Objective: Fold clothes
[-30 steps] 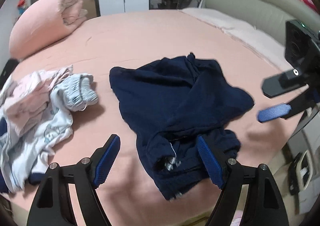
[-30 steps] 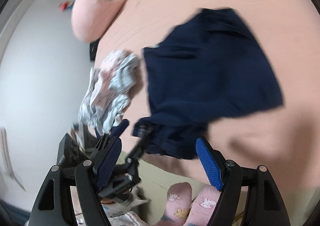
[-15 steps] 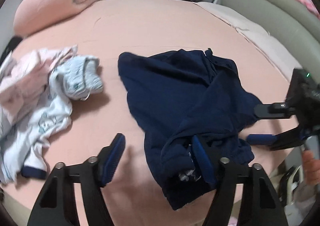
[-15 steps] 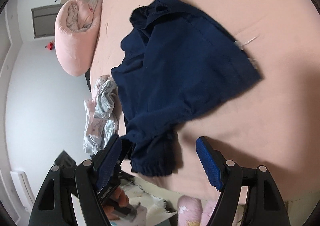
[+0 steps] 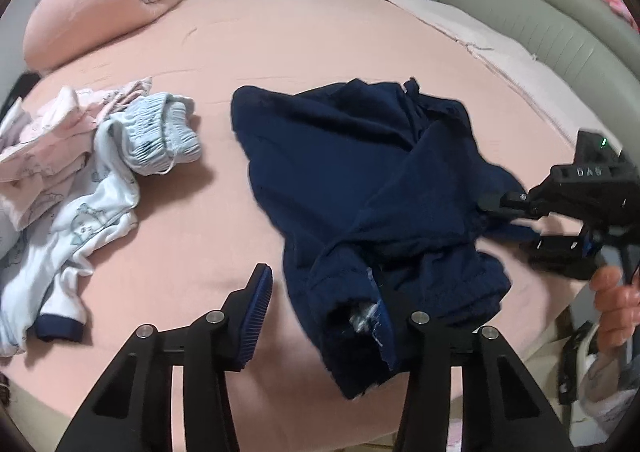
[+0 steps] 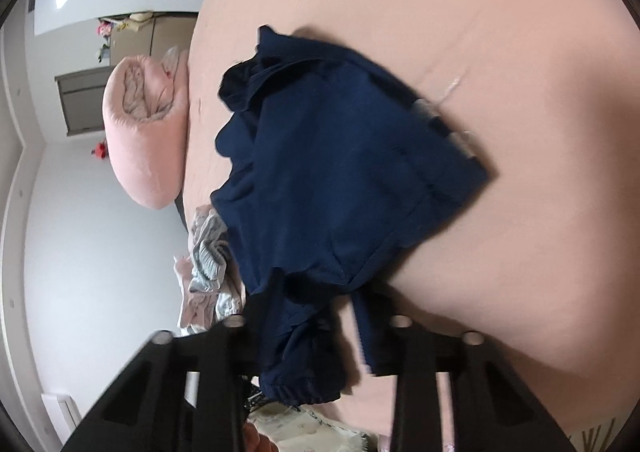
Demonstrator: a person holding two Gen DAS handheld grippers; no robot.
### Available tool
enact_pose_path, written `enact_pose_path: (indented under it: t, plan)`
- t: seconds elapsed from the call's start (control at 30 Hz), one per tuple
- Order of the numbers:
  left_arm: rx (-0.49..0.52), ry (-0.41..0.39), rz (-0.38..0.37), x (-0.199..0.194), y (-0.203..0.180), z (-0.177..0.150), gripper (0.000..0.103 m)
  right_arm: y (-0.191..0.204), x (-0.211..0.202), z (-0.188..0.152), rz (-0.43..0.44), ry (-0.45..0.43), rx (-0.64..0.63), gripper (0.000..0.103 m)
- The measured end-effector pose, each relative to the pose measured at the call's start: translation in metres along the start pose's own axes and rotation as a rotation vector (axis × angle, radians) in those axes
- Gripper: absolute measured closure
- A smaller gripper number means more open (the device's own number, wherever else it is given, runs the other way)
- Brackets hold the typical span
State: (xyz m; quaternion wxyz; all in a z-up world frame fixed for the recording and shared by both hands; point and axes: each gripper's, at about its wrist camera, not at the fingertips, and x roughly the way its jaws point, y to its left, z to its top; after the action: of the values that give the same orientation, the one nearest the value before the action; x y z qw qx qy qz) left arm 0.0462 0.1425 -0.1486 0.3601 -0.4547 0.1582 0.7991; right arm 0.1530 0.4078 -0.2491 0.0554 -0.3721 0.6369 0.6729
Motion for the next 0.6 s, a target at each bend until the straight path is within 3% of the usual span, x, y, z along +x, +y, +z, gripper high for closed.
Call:
enact_pose_path:
  t: [0.07,0.3,0.37,0.43,0.53,0.6]
  plan:
    - [0.006,0.004,0.013,0.000,0.000,-0.005,0.061,0.003,-0.002,0.003,-0.028,-0.030,-0.029,0.094]
    - [0.043,-0.033,0.031,-0.008,-0.005,-0.008,0.060,0.042,-0.009,0.009,-0.038,-0.100,-0.196,0.095]
    - [0.084,-0.059,0.041,-0.017,-0.010,-0.002,0.054,0.052,-0.013,0.010,-0.025,-0.099,-0.221,0.095]
    - [0.131,-0.095,0.038,-0.027,-0.016,0.004,0.042,0.059,-0.015,0.011,-0.011,-0.101,-0.234,0.095]
    - [0.203,-0.152,-0.001,-0.040,-0.025,0.013,0.037,0.069,-0.017,0.013,0.007,-0.096,-0.259,0.095]
    - [0.247,-0.151,-0.014,-0.036,-0.032,0.021,0.037,0.071,-0.016,0.013,0.007,-0.089,-0.263,0.095]
